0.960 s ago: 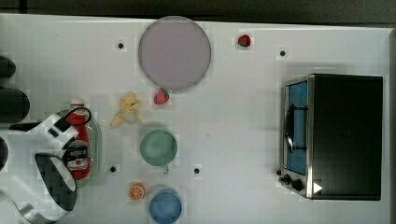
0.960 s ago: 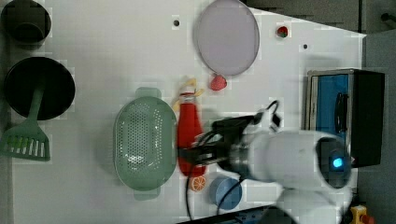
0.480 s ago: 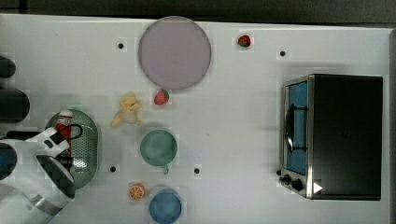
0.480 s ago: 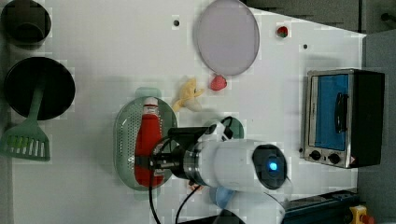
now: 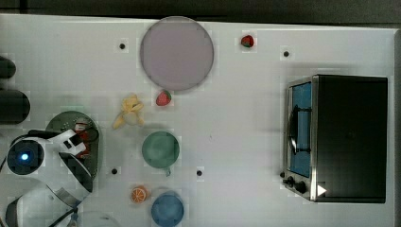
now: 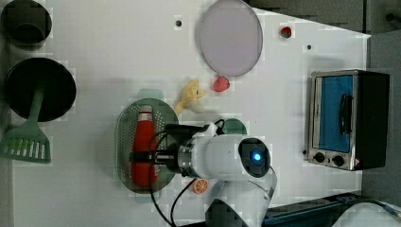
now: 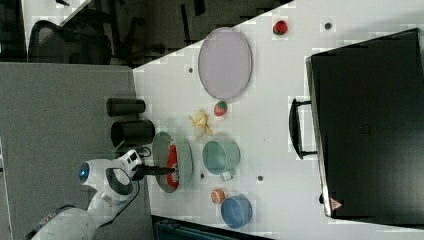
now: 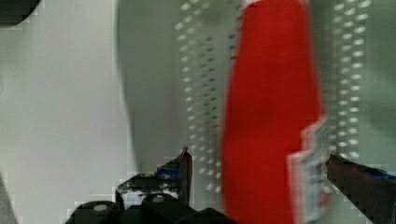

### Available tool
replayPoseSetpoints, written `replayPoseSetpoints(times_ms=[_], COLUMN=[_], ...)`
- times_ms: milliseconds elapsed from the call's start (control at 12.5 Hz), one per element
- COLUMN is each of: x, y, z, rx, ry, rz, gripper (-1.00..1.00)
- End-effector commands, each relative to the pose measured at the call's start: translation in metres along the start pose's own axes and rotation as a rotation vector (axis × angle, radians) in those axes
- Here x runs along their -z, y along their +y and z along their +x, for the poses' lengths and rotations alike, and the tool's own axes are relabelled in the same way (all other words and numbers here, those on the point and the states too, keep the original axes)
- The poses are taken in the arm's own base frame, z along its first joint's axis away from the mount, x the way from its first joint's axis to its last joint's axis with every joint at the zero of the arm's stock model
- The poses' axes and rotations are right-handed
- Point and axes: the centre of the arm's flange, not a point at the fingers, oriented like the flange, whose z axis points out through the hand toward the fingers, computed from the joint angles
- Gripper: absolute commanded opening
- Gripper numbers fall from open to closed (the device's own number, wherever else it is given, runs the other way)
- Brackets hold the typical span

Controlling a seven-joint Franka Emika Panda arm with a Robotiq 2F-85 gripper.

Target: Pick Ketchup from the table and place it in strainer.

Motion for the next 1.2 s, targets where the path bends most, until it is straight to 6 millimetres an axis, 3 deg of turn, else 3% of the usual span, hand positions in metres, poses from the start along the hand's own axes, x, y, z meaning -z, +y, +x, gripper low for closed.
replayPoseSetpoints(times_ms=[80, 240, 560, 960, 1040, 1200], x=[0.097, 0.154, 0.259, 0.394, 0.412, 0.427], y=[-0.007, 0.011, 0.069, 0.193, 0.221, 0.266], z=[0.023, 0.031, 0.041, 0.07, 0.075, 0.08], rx=[-0.124, -0.209, -0.396, -0.568, -0.616, -0.661], ry=[0.178, 0.218, 0.101, 0.144, 0.166, 0.18], rz=[0.031, -0.004, -0.046, -0.025, -0.007, -0.006], gripper=[1.0, 1.0, 1.0, 1.0, 1.0, 1.0])
